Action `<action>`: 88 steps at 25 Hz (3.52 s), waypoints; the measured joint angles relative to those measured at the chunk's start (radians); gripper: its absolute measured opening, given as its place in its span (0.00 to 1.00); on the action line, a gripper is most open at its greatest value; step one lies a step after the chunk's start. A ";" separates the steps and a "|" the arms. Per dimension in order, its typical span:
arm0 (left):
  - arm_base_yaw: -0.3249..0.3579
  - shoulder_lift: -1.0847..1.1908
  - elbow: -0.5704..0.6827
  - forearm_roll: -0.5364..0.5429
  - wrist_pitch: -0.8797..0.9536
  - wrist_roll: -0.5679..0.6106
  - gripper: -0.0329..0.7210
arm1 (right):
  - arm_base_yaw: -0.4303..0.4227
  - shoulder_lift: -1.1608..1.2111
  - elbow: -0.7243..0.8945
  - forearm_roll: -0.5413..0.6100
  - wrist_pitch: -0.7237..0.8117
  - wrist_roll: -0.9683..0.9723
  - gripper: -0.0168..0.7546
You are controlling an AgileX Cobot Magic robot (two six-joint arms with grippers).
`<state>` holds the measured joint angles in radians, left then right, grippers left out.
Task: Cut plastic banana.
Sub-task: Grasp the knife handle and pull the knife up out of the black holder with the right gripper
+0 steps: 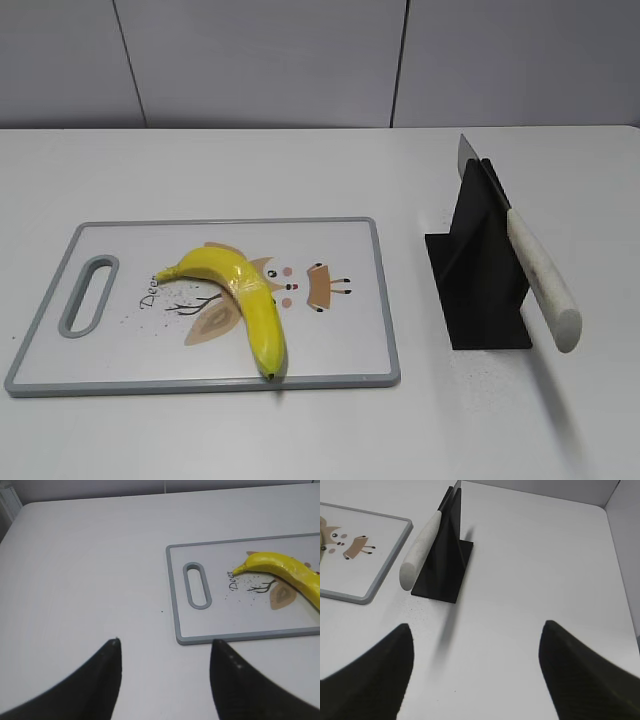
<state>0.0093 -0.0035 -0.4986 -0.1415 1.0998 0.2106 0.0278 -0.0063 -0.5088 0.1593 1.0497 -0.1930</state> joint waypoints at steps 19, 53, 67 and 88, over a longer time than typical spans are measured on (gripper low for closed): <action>0.000 0.000 0.000 0.000 0.000 0.000 0.76 | 0.000 0.000 0.000 0.001 0.000 0.000 0.79; 0.000 0.000 0.000 0.000 0.000 0.000 0.76 | 0.000 0.504 -0.148 0.000 0.141 0.127 0.79; 0.000 0.000 0.000 0.000 0.000 0.000 0.76 | 0.002 0.884 -0.312 -0.059 0.163 0.182 0.79; 0.000 0.000 0.000 0.000 0.000 0.000 0.76 | 0.352 1.351 -0.544 -0.027 0.042 0.447 0.70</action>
<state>0.0093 -0.0035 -0.4986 -0.1415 1.0998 0.2106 0.3797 1.3448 -1.0528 0.1323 1.0914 0.2538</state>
